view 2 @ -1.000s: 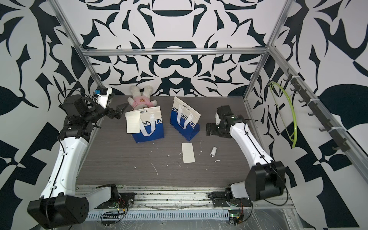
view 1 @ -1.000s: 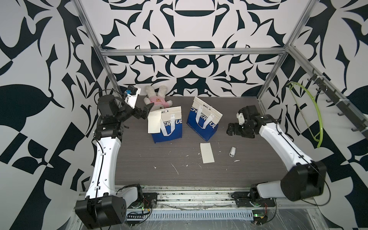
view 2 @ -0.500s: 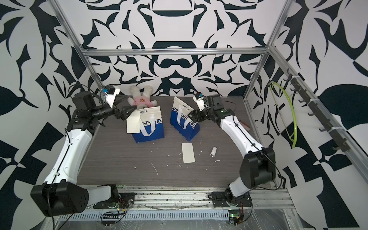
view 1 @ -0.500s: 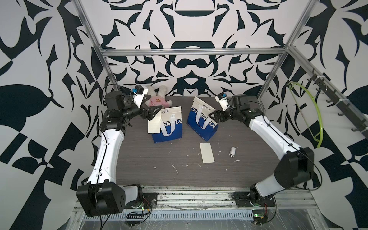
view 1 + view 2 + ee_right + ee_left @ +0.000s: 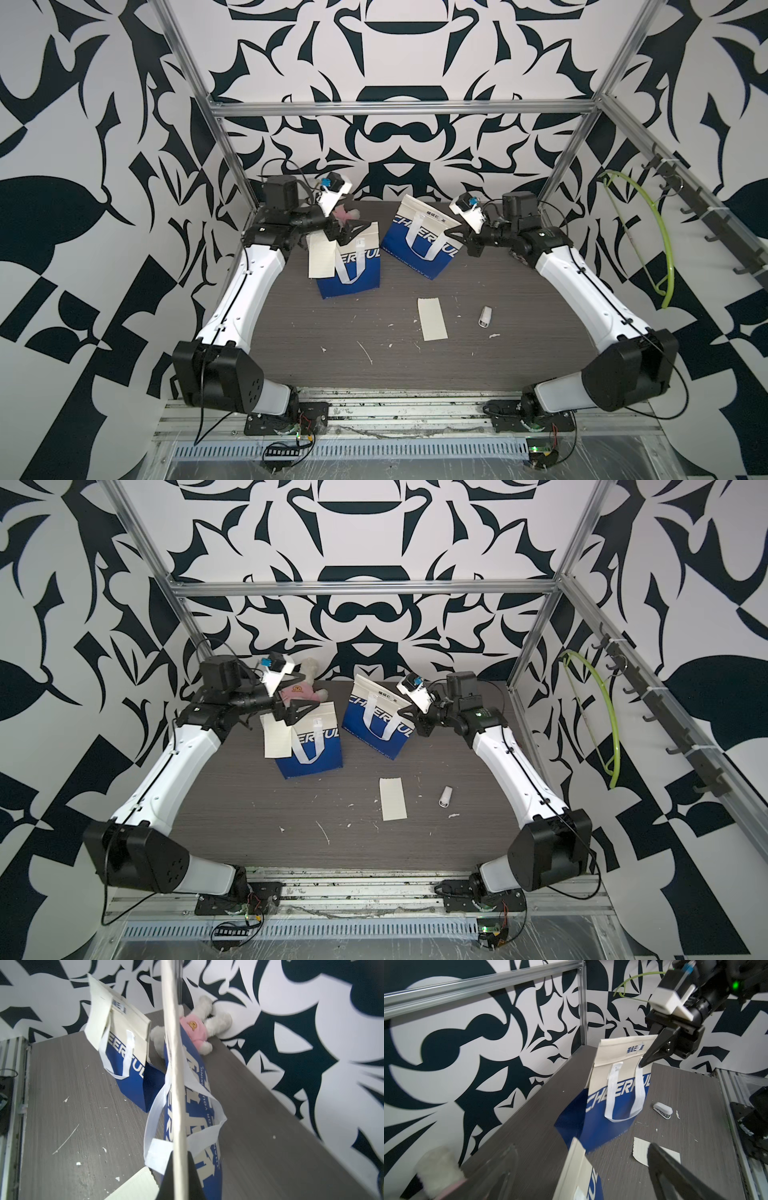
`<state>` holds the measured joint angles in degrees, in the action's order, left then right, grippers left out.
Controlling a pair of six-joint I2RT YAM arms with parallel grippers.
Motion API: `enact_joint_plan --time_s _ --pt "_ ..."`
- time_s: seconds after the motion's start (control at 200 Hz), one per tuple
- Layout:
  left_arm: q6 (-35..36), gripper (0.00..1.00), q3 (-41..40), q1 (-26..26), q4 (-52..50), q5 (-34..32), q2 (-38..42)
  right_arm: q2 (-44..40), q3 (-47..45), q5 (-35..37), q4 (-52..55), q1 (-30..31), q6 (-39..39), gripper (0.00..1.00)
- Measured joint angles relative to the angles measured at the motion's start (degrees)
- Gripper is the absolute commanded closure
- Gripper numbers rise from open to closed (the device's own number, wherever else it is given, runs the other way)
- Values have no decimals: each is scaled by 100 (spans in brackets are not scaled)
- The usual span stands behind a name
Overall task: Staple the receipts to the bags
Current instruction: Pick up the takeout bag at the center of the board, then place the takeout bag at the center of the board.
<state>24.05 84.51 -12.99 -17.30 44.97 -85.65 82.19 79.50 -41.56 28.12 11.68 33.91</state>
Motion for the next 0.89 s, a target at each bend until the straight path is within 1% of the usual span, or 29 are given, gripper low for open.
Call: enact_joint_plan --time_s 0.11,0.18,0.31,0.45,0.465,0.51,0.53,0.57,0.635,0.655,0.675,0.76,0.78,0.8,0.82,0.835,0.895 --pt "291 1 195 -474 7 -223 -444 164 466 -446 935 -210 1196 100" --pt "450 1 286 -662 -63 -199 -686 275 608 -577 1340 -291 1711 100" --pt "800 1 595 -846 -315 -146 -1062 358 614 -660 1834 -310 2315 100" --pt "1021 0 970 -964 -501 -37 -1375 358 614 -723 2052 -348 2691 100" --pt "1036 2 994 -977 -507 -11 -1397 361 614 -730 2061 -350 2717 100" --pt "1062 9 1064 -1014 -542 61 -1464 363 614 -741 2094 -361 2785 100" --pt "1088 13 1095 -1032 -555 105 -1495 363 614 -750 2107 -365 2811 100" --pt "1104 32 1189 -1069 -656 190 -1574 363 614 -761 2129 -372 2846 100" --pt "1185 72 1364 -1123 -835 321 -1709 367 614 -776 2144 -382 2903 100" --pt "1193 81 1408 -1137 -881 348 -1746 367 614 -776 2144 -385 2909 100" --pt "1207 85 1460 -1147 -935 380 -1792 369 614 -776 2144 -389 2920 100" --pt "1274 82 1589 -1193 -1137 496 -1908 378 614 -778 2140 -400 2927 100" --pt "1296 79 1600 -1200 -1172 518 -1921 378 614 -778 2140 -402 2927 100" --pt "1309 72 1602 -1204 -1202 544 -1934 378 614 -780 2140 -407 2924 100" --pt "1311 61 1604 -1204 -1231 568 -1941 376 612 -787 2140 -411 2924 100" --pt "1370 55 1604 -1204 -1246 584 -1943 376 608 -798 2138 -411 2924 100" --pt "1353 38 1606 -1204 -1318 640 -1954 372 575 -868 2116 -409 2924 100"
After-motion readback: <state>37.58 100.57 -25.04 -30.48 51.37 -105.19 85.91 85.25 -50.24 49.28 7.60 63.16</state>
